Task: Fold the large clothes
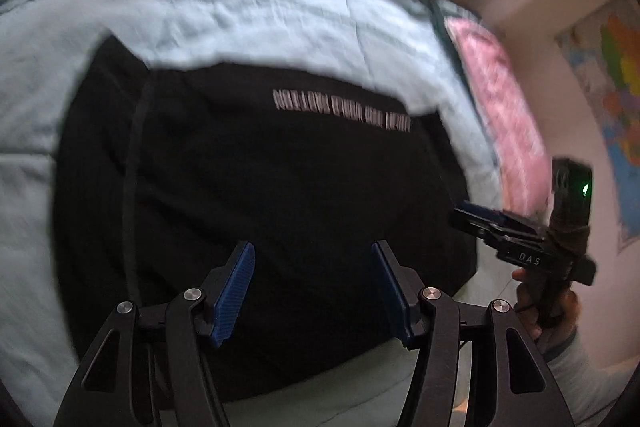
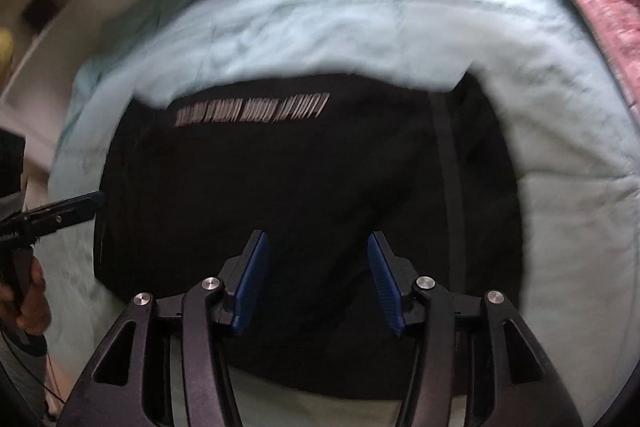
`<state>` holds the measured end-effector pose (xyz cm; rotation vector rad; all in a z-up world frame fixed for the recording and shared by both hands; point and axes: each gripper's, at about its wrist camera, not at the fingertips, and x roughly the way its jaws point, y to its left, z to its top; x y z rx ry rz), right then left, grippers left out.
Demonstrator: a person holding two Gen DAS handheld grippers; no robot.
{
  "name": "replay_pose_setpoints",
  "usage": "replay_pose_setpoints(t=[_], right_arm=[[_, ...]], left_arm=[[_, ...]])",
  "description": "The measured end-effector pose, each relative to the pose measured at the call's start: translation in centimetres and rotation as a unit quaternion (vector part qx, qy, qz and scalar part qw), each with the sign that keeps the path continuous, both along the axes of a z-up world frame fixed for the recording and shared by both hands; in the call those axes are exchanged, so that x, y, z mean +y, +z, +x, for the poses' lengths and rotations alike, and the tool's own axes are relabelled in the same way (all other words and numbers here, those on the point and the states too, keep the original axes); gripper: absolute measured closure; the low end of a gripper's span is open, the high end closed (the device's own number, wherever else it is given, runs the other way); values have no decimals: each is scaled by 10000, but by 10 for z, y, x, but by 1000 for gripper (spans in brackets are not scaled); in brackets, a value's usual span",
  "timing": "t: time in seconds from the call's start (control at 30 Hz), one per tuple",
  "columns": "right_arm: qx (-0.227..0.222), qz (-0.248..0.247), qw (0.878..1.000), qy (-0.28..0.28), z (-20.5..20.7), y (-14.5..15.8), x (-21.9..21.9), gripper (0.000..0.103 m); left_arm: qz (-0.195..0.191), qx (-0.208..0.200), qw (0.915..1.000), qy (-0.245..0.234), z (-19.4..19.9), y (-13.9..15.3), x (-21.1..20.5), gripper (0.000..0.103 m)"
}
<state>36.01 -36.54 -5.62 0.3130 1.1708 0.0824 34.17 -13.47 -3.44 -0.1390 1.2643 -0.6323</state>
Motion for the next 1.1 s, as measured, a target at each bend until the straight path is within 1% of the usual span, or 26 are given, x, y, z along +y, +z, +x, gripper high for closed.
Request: replay_pose_setpoints(t=[0.07, 0.1, 0.13, 0.2, 0.27, 0.37, 0.47, 0.5, 0.53, 0.6, 0.67, 0.7, 0.73, 0.77, 0.8, 0.83, 0.9, 0.97, 1.03, 1.1], right_arm=[[135, -19, 9998, 110, 0, -17, 18, 48], [221, -46, 9997, 134, 2, -26, 26, 45], [328, -210, 9992, 134, 6, -39, 33, 39], [522, -385, 9978, 127, 12, -60, 41, 37], [608, -470, 9970, 65, 17, -73, 45, 36], [603, -481, 9970, -13, 18, -75, 47, 36], [635, -226, 9977, -39, 18, -60, 40, 36], [524, -129, 9985, -27, 19, -49, 37, 36], [263, -61, 9996, 9, 21, -33, 36, 36], [-156, -169, 9997, 20, 32, -8, 35, 36], [-378, -227, 9990, 12, 49, 4, 36, 35], [-367, -231, 9991, 20, 57, 2, 36, 35], [-238, -313, 9992, -4, 71, -7, 36, 35], [-40, -446, 9990, -53, 77, -24, 33, 35], [226, -539, 9983, -79, 85, -42, 33, 34], [447, -493, 9978, -80, 92, -63, 31, 32], [511, -510, 9973, -94, 96, -84, 31, 31], [495, -619, 9968, -76, 96, -90, 34, 30], [524, -522, 9972, -98, 95, -87, 31, 30], [443, -297, 9985, -146, 88, -73, 25, 30]], left_arm=[[221, -90, 9997, 108, -7, -19, -8, 41], [400, -10, 9990, 175, -6, -36, -12, 41], [566, 157, 9980, 214, -4, -55, -15, 41], [635, 341, 9967, 374, 3, -76, -18, 41], [698, 344, 9960, 447, 11, -84, -21, 40], [851, 358, 9948, 418, 14, -81, -28, 39], [717, 317, 9964, 324, 13, -59, -27, 39], [583, 276, 9975, 297, 13, -49, -26, 39], [355, 158, 9988, 293, 16, -34, -25, 39], [101, -23, 9993, 350, 24, -16, -27, 39], [13, -34, 9992, 389, 40, -11, -31, 39], [45, -10, 9992, 386, 49, -15, -35, 39], [179, 30, 9991, 386, 57, -24, -38, 38], [441, 182, 9980, 423, 68, -41, -43, 39], [601, 386, 9963, 482, 76, -59, -44, 39], [629, 577, 9946, 586, 84, -76, -44, 39], [682, 615, 9934, 685, 91, -90, -47, 39], [905, 559, 9923, 631, 93, -90, -55, 38], [1027, 466, 9921, 549, 88, -81, -61, 38], [884, 322, 9947, 426, 80, -62, -58, 38]])
